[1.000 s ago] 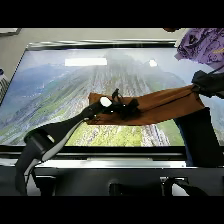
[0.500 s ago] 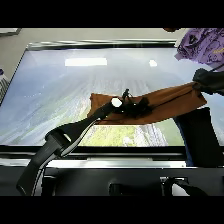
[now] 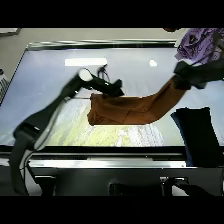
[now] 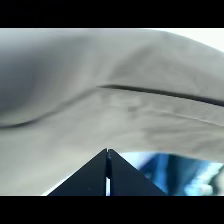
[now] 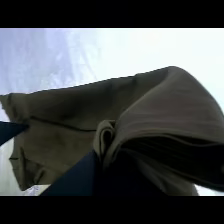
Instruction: Fold the clothes and pants, and hang the long-sleeved shirts on hangers.
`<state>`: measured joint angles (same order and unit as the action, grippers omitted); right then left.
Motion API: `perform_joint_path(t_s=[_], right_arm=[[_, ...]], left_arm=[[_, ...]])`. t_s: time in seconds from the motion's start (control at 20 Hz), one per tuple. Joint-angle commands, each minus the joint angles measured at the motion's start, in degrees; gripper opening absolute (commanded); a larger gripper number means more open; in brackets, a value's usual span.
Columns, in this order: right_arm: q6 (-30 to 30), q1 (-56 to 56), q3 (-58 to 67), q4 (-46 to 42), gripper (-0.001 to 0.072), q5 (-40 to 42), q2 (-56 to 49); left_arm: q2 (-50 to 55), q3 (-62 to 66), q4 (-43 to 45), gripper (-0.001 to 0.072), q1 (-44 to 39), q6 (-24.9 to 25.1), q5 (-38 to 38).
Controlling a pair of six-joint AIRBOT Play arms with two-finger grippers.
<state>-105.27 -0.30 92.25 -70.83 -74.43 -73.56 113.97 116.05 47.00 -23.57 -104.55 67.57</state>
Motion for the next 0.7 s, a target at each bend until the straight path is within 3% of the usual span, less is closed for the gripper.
perform_joint_path(t_s=[0.0, 0.3, 0.65], right_arm=[[-7.6, 12.9, 0.1, -0.5, 0.0032, 8.0, -3.1], [-17.0, 28.7, 0.1, -0.7, 0.0033, 22.6, -14.0], [-18.6, 32.8, 0.1, 1.6, 0.0033, 27.5, -21.4]], left_arm=[[-9.9, 0.0, 15.8, 0.0016, 10.4, 0.2, 14.2], [-21.0, 0.0, 20.2, 0.0017, 26.3, 1.7, 20.0], [-23.1, 0.0, 20.1, 0.0017, 32.7, 4.2, 21.5]])
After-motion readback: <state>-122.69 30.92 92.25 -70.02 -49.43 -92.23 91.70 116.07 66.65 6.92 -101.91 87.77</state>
